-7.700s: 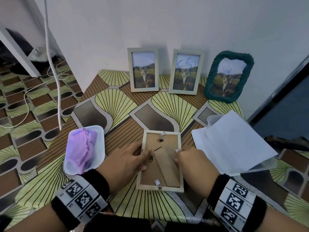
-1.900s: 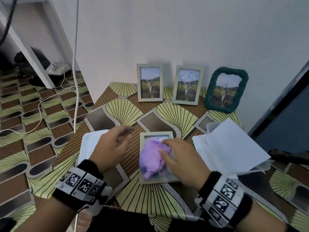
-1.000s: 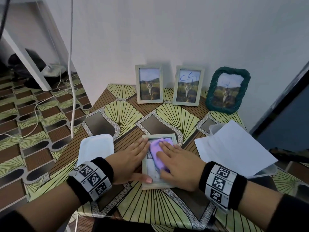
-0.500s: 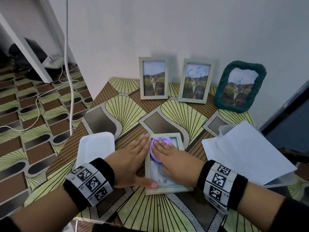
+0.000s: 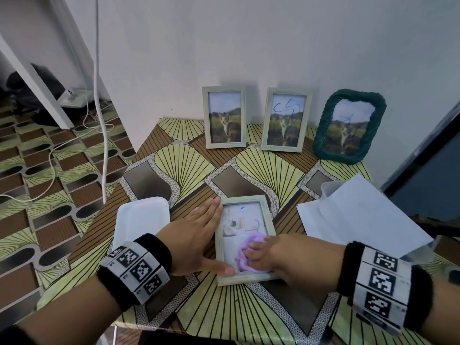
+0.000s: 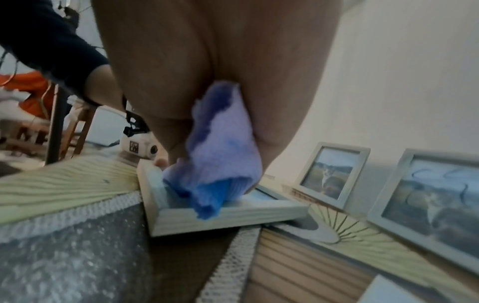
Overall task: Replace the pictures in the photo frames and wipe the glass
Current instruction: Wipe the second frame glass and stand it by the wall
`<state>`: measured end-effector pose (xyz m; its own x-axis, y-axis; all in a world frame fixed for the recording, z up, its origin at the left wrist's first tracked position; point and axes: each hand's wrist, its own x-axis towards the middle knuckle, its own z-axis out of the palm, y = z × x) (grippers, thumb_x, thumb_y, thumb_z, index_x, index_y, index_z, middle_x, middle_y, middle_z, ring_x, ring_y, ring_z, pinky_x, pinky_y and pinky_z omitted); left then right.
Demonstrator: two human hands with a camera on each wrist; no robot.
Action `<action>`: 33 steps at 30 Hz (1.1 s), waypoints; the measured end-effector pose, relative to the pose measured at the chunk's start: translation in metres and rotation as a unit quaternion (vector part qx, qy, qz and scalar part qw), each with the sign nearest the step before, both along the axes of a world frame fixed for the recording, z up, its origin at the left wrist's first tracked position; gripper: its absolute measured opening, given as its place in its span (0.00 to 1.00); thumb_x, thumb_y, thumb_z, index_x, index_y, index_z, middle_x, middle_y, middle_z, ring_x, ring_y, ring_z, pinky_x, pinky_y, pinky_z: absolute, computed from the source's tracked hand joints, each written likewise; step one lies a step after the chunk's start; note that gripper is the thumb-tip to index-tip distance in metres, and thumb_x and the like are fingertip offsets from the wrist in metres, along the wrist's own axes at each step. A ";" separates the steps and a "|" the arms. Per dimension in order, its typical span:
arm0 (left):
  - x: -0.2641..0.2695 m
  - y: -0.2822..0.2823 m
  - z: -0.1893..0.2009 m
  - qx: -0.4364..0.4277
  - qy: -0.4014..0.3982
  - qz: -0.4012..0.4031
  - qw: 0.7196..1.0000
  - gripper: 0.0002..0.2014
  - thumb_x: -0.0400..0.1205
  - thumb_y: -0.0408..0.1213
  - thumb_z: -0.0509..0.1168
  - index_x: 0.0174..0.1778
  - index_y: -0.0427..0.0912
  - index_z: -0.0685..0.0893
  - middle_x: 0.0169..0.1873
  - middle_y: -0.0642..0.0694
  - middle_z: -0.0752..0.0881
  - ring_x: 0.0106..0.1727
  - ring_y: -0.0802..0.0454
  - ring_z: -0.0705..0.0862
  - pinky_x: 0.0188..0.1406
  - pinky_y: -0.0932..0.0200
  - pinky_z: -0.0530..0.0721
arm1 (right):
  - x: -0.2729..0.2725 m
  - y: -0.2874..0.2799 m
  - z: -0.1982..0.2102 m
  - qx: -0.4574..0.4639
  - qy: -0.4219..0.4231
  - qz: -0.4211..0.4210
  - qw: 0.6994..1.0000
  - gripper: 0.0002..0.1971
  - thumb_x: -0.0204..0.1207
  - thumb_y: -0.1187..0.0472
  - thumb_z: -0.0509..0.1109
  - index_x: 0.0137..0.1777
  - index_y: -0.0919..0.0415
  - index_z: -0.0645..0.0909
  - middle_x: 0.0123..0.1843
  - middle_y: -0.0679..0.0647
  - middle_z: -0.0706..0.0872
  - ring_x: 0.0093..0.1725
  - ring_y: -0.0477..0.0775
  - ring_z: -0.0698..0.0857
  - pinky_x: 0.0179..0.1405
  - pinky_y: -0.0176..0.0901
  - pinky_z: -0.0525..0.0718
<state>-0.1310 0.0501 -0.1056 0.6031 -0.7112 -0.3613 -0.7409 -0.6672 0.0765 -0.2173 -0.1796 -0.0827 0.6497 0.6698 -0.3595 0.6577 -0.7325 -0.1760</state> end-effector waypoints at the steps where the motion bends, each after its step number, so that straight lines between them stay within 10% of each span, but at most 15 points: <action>1: 0.000 0.000 0.000 -0.001 0.003 0.001 1.000 0.66 0.66 0.84 0.50 0.81 0.42 0.24 0.80 0.48 0.23 0.81 0.56 0.23 0.82 0.58 0.32 | 0.001 -0.002 0.000 -0.040 -0.020 0.020 0.999 0.25 0.84 0.66 0.57 0.81 0.55 0.69 0.85 0.50 0.65 0.83 0.52 0.63 0.82 0.50 0.61; 11: 0.000 0.000 0.000 -0.025 0.032 0.004 0.999 0.66 0.66 0.83 0.54 0.80 0.43 0.23 0.79 0.50 0.21 0.79 0.59 0.20 0.77 0.63 0.30 | 0.008 0.002 -0.003 -0.131 -0.088 -0.035 0.987 0.26 0.79 0.65 0.47 0.78 0.63 0.64 0.80 0.59 0.69 0.82 0.56 0.61 0.84 0.55 0.51; 20: 0.003 0.000 -0.002 -0.028 0.035 0.002 0.999 0.67 0.64 0.84 0.54 0.81 0.44 0.24 0.79 0.51 0.21 0.77 0.59 0.18 0.78 0.62 0.30 | 0.048 0.024 0.003 -0.131 -0.056 -0.109 0.984 0.35 0.83 0.65 0.60 0.86 0.67 0.48 0.88 0.64 0.49 0.87 0.59 0.54 0.85 0.52 0.56; 26: 0.003 0.000 -0.003 -0.026 0.016 -0.004 1.000 0.67 0.65 0.84 0.53 0.82 0.43 0.26 0.80 0.50 0.22 0.79 0.58 0.20 0.77 0.62 0.31 | 0.045 0.043 0.001 -0.039 -0.022 -0.119 0.992 0.36 0.85 0.69 0.58 0.87 0.66 0.40 0.89 0.61 0.41 0.88 0.54 0.43 0.84 0.43 0.42; 33: 0.002 0.000 -0.002 -0.028 0.021 0.001 0.999 0.67 0.65 0.83 0.54 0.81 0.42 0.24 0.80 0.50 0.22 0.79 0.58 0.21 0.78 0.63 0.33 | 0.023 0.034 0.002 0.023 0.008 -0.077 0.997 0.30 0.87 0.64 0.57 0.87 0.60 0.53 0.89 0.55 0.48 0.87 0.51 0.48 0.86 0.46 0.52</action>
<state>-0.1290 0.0499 -0.1074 0.5903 -0.7292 -0.3461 -0.7347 -0.6630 0.1437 -0.1945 -0.1459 -0.0805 0.7399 0.5790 -0.3425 0.5355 -0.8151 -0.2209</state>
